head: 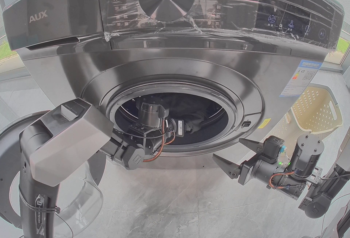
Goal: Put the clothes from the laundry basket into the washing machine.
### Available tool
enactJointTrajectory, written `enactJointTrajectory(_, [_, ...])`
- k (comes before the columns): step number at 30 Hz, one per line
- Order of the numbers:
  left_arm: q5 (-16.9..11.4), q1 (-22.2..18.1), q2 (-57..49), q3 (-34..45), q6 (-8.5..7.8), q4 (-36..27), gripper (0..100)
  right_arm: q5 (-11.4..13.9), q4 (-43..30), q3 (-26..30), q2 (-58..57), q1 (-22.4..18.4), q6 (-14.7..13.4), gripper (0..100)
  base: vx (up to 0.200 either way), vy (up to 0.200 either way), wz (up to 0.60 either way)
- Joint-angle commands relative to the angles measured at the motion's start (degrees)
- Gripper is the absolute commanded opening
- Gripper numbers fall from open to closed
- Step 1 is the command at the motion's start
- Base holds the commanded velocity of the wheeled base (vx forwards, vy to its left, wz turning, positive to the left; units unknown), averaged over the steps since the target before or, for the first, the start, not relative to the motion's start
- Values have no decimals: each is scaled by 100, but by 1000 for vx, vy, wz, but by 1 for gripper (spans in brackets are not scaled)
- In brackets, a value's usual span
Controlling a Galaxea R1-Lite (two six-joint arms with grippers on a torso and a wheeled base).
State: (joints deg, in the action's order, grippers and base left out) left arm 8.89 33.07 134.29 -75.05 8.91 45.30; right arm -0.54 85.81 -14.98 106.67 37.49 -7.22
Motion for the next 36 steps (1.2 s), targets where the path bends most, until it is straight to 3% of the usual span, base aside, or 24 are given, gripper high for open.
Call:
enactJointTrajectory(1, [-238,164,-536,588,-135,-65,100,1,6,-5,-14,-4,1,100,0,0,0])
enactJointTrajectory(6, [-537,208,-676,790,-214,-12,100,1,6,-5,-23,-4,1,100,0,0,0])
enactJointTrajectory(8, [-783,217,-790,842,-223,49,100,1,6,-13,-14,-4,1,100,0,0,0])
enactJointTrajectory(13, [-977,217,-931,922,-241,75,100,1,6,-22,-23,-4,1,100,0,0,0])
enactJointTrajectory(18, [-924,191,-676,807,-293,225,100,1,6,-31,-14,4,1,100,0,0,0])
enactJointTrajectory(25, [-906,164,220,166,-285,1121,100,10,-3,-13,3,4,1,100,0,0,0])
enactJointTrajectory(26, [-906,164,299,113,-285,1183,0,10,6,-13,3,-4,1,100,0,0,0])
enactJointTrajectory(30, [-801,164,545,-344,-232,1288,0,18,-3,-5,12,4,1,100,0,0,0])
enactJointTrajectory(32, [-484,129,712,-748,-170,1367,0,18,-3,4,21,4,1,100,0,0,0])
enactJointTrajectory(33, [-484,129,712,-748,-170,1367,0,18,-3,4,21,4,1,100,0,0,0])
enactJointTrajectory(34, [-168,85,871,-1214,-74,1367,0,18,-3,13,21,4,1,100,0,0,0])
enactJointTrajectory(36, [96,-55,1002,-1601,32,1323,0,18,-3,13,21,13,1,100,0,0,0])
